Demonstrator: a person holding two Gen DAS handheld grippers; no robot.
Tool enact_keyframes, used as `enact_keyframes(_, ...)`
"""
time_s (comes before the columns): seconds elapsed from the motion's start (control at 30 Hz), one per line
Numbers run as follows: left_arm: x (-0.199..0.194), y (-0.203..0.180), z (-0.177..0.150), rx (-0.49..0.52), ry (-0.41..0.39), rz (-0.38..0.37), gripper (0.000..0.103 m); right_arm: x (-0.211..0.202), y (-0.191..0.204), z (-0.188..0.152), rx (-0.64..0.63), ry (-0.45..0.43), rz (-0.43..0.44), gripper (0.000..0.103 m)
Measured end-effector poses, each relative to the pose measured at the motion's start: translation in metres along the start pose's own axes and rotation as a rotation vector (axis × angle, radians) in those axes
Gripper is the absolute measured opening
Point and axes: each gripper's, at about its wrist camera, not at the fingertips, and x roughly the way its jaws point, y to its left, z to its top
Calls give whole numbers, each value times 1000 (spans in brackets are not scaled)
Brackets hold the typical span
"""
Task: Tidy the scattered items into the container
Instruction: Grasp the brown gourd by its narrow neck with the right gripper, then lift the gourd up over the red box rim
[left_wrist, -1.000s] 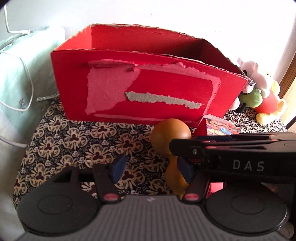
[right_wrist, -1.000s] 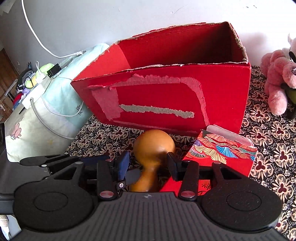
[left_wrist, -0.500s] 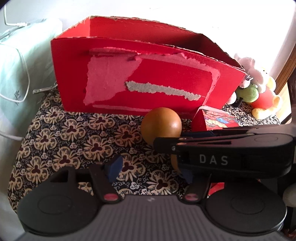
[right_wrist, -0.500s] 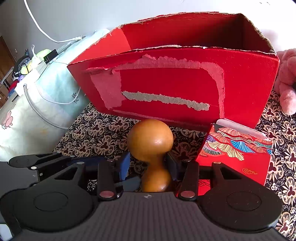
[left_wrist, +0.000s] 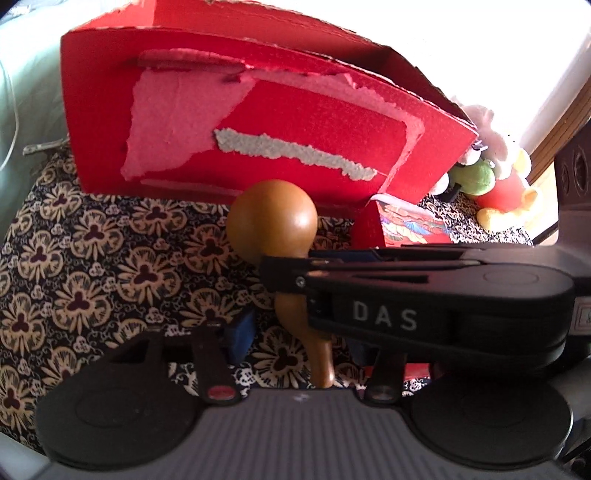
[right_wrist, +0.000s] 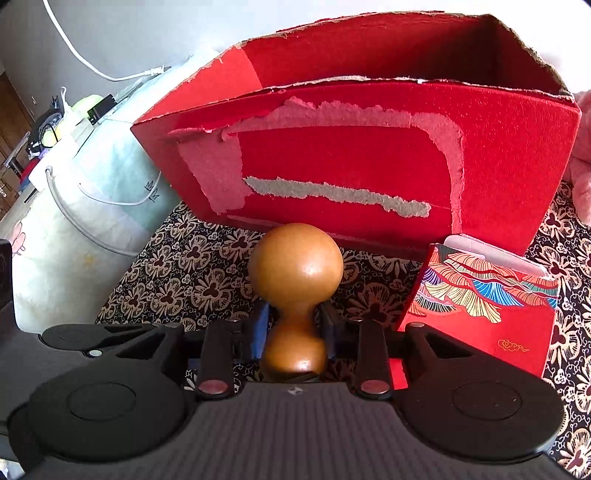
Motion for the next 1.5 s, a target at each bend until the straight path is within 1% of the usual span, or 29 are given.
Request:
enact_keyframes(0.03,3,-2,-1,13,-2,10,44,1,1,1,-7,-5,-2,33)
enact_keyframes(0.07,4,-5,-1,30,-4,17,37,1,3,0,-20,-12,-6,33)
enact_keyframes(0.13,4,-12,-2,60,-11,45,37,2,5,-1,-47,-26,-13,34)
enact_keyframes(0.2,4,-13,-3,66,-14,44,36,1,2,0,-46,-29,7,34)
enact_keyframes(0.23,2,-15,-4,70,-23,50,36,-1,-1,0,-30,-30,22,33)
enact_keyframes(0.3,-4,-24,-6,111,-47,80,36,-6,-8,0,21,-45,62,33)
enact_keyframes(0.37,-16,-37,-10,183,-83,123,36,-14,-13,0,63,-66,108,33)
enact_keyframes(0.43,-27,-49,-13,250,-127,161,35,-26,-13,2,62,-98,148,32)
enact_keyframes(0.5,-51,-55,-16,282,-166,171,35,-41,-10,3,45,-138,178,32)
enact_keyframes(0.57,-67,-59,-12,292,-202,166,35,-54,-8,5,37,-182,212,32)
enact_keyframes(0.67,-90,-65,-1,321,-263,154,35,-73,-5,14,43,-260,267,32)
enact_keyframes(0.73,-100,-71,12,364,-302,153,35,-85,-7,23,46,-315,288,32)
enact_keyframes(0.83,-110,-80,35,437,-355,151,35,-99,-8,41,42,-397,293,32)
enact_keyframes(0.93,-108,-87,64,515,-383,146,35,-108,-16,66,62,-446,270,32)
enact_keyframes(1.0,-98,-88,90,537,-370,129,35,-106,-22,83,79,-457,233,32)
enact_keyframes(1.07,-84,-86,115,530,-334,105,35,-99,-30,101,99,-445,192,32)
enact_keyframes(1.17,-61,-80,147,514,-283,69,35,-82,-43,126,124,-408,141,32)
enact_keyframes(1.23,-42,-74,164,501,-235,51,35,-68,-50,140,135,-369,110,32)
enact_keyframes(1.33,-11,-64,180,477,-152,33,35,-46,-63,152,124,-284,52,32)
enact_keyframes(1.43,13,-56,184,466,-88,26,37,-24,-71,156,100,-190,15,32)
enact_keyframes(1.5,26,-51,184,463,-61,26,39,-12,-72,157,92,-132,-3,32)
